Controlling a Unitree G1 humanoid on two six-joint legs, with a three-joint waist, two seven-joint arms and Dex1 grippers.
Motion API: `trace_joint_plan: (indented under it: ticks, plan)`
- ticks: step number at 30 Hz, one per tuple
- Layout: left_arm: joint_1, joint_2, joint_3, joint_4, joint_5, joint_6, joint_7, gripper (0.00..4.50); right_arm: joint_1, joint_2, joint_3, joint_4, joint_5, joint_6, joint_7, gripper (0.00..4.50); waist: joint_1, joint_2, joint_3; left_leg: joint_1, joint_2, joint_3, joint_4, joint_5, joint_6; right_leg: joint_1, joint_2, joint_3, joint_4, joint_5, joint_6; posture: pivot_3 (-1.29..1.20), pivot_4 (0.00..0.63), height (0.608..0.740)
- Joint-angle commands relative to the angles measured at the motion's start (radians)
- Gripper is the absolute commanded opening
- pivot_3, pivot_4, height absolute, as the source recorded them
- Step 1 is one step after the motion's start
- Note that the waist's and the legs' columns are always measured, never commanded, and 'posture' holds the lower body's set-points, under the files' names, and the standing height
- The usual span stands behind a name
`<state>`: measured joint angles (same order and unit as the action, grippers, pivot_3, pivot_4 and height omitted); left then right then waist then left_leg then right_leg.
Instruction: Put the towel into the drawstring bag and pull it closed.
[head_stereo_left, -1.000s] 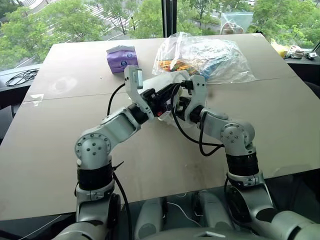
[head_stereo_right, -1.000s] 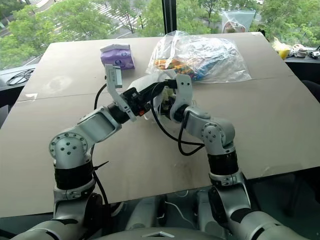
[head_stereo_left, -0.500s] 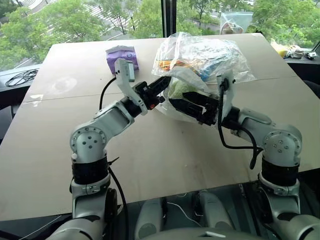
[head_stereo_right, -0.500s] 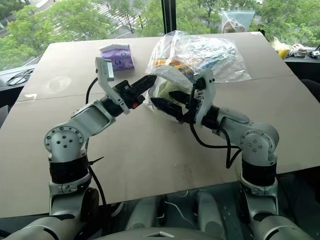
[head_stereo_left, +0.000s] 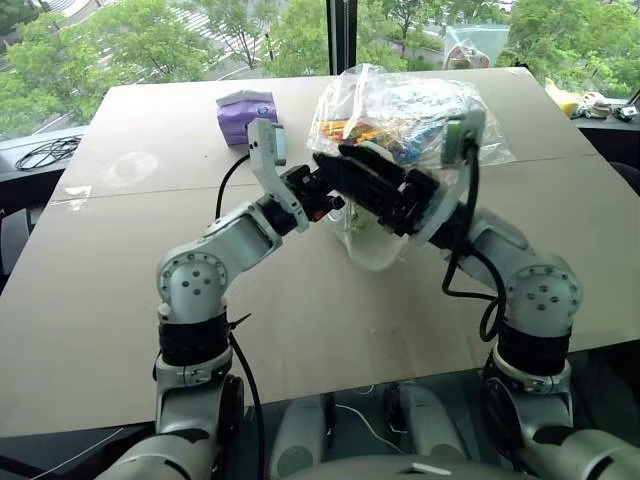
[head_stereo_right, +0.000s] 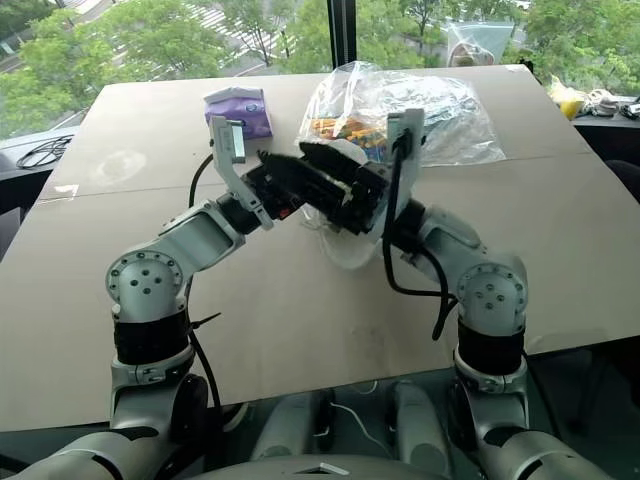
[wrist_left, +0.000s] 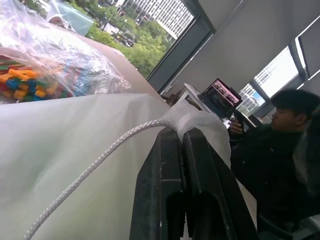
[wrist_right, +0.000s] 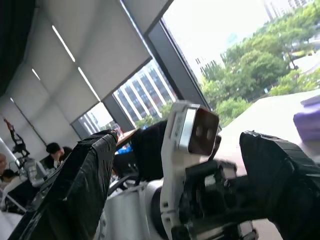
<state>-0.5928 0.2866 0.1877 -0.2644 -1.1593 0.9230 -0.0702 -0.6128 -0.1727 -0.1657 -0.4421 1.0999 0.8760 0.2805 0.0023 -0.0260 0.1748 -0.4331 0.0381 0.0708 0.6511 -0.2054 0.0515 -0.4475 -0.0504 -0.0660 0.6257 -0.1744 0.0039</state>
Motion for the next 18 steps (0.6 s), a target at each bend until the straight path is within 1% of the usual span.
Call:
trace_joint_plan:
  ticks: [1,2,4,5,7,9,13,15,16,18]
  plan:
    - [-0.013,-0.001,0.013,-0.013,0.006,-0.024,-0.017,0.00,0.097,-0.213,-0.059,-0.044,-0.045,-0.011,0.160,4.16,0.010,0.000,0.000,0.000,-0.001,0.001,0.000,0.000,0.000,0.000,-0.001,0.000,0.000,0.000,0.000,0.00,0.150,0.740]
    - [-0.010,0.000,0.014,-0.013,0.008,-0.025,-0.019,0.00,0.143,-0.285,-0.062,-0.075,-0.036,0.001,0.227,4.34,0.011,0.000,0.000,0.000,-0.001,0.001,0.000,0.000,0.000,0.000,-0.001,0.000,-0.001,0.000,0.000,0.00,0.150,0.740]
    - [-0.006,0.005,0.021,-0.009,0.011,-0.025,-0.022,0.00,0.209,-0.384,-0.085,-0.102,-0.018,0.010,0.292,4.34,0.013,0.000,0.001,-0.001,-0.001,0.001,-0.001,-0.001,0.001,0.000,-0.001,0.000,-0.001,0.000,0.000,0.00,0.150,0.740]
    - [-0.006,0.007,0.026,-0.006,0.011,-0.025,-0.024,0.00,0.239,-0.430,-0.087,-0.100,-0.042,0.000,0.311,4.34,0.011,0.000,0.001,-0.001,-0.001,0.001,-0.002,-0.001,0.001,-0.001,-0.001,0.001,-0.001,-0.001,0.001,0.00,0.150,0.740]
    - [-0.007,0.014,0.034,0.001,0.014,-0.024,-0.030,0.00,0.314,-0.556,-0.006,-0.101,-0.190,-0.029,0.355,4.34,0.006,0.000,0.001,0.000,0.000,0.002,-0.003,-0.001,0.001,-0.001,0.000,0.002,-0.001,-0.001,0.001,0.00,0.150,0.740]
    - [-0.010,0.016,0.036,0.006,0.017,-0.023,-0.033,0.00,0.352,-0.625,0.082,-0.104,-0.312,-0.057,0.363,4.34,0.007,0.000,0.001,0.001,0.000,0.002,-0.003,-0.001,0.001,-0.001,0.001,0.002,-0.001,-0.001,0.001,0.00,0.150,0.740]
    - [-0.016,0.018,0.033,0.011,0.019,-0.022,-0.036,0.00,0.346,-0.618,0.242,-0.084,-0.459,-0.083,0.335,4.34,0.006,-0.001,0.001,0.002,0.001,0.000,-0.002,-0.001,0.001,-0.001,0.002,0.001,0.000,-0.001,0.001,0.00,0.150,0.740]
    - [-0.016,0.019,0.032,0.010,0.019,-0.021,-0.037,0.00,0.319,-0.609,0.322,-0.048,-0.578,-0.116,0.305,4.34,0.008,-0.001,0.001,0.002,0.001,0.000,0.000,-0.001,0.001,-0.001,0.002,0.001,0.000,-0.001,0.001,0.00,0.150,0.740]
    - [-0.017,0.018,0.031,0.011,0.020,-0.021,-0.037,0.00,0.303,-0.600,0.351,-0.026,-0.625,-0.134,0.295,4.34,0.009,-0.001,0.001,0.001,0.001,0.000,0.000,-0.001,0.001,-0.001,0.001,0.001,0.000,-0.001,0.001,0.00,0.150,0.740]
    - [-0.019,0.018,0.030,0.014,0.021,-0.020,-0.039,0.00,0.262,-0.544,0.379,0.018,-0.673,-0.171,0.277,4.34,0.010,-0.002,0.002,0.001,0.000,0.001,0.001,-0.001,0.001,0.000,0.000,0.002,0.000,-0.001,0.001,0.00,0.150,0.740]
